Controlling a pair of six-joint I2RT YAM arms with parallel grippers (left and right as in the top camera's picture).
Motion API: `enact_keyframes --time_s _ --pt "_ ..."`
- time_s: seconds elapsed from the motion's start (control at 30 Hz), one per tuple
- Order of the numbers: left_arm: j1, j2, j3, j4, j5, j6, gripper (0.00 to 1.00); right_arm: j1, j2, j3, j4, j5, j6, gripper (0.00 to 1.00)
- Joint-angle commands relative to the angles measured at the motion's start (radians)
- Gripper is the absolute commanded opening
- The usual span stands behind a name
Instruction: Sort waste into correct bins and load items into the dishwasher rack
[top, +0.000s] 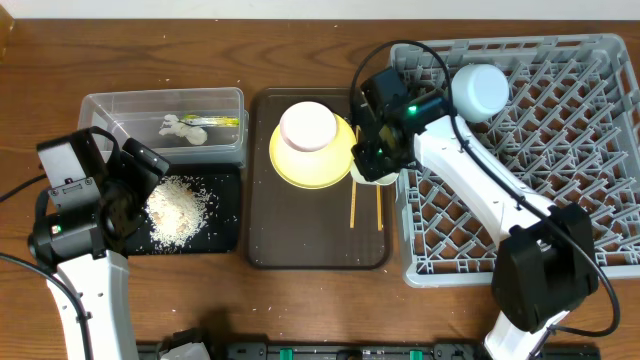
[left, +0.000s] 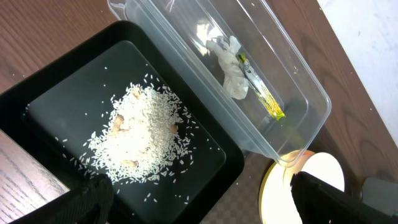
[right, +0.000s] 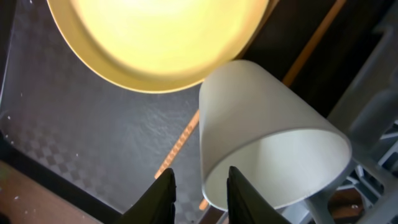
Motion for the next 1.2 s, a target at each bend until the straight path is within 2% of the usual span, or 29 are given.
enact_keyframes --time_s 0.0,0.6,0.73,0.8,1.17 --pt "0.005 0.002 0.015 0.0 -0.005 -0.008 0.94 0.014 -0.028 0.01 0.006 0.04 0.036 0.25" --pt "0.005 0.002 0.015 0.0 -0.005 -0.008 0.94 0.029 -0.028 -0.037 0.037 0.056 0.062 0.19" --pt "0.005 0.002 0.015 0.0 -0.005 -0.008 0.94 0.035 -0.028 -0.041 0.039 0.074 0.07 0.16" --pt "0.005 0.002 0.015 0.0 -0.005 -0.008 0.94 0.035 -0.028 -0.041 0.04 0.074 0.073 0.1" --pt "0.005 0.002 0.015 0.0 -0.005 -0.008 0.94 0.032 -0.028 -0.042 0.033 0.074 0.072 0.09"
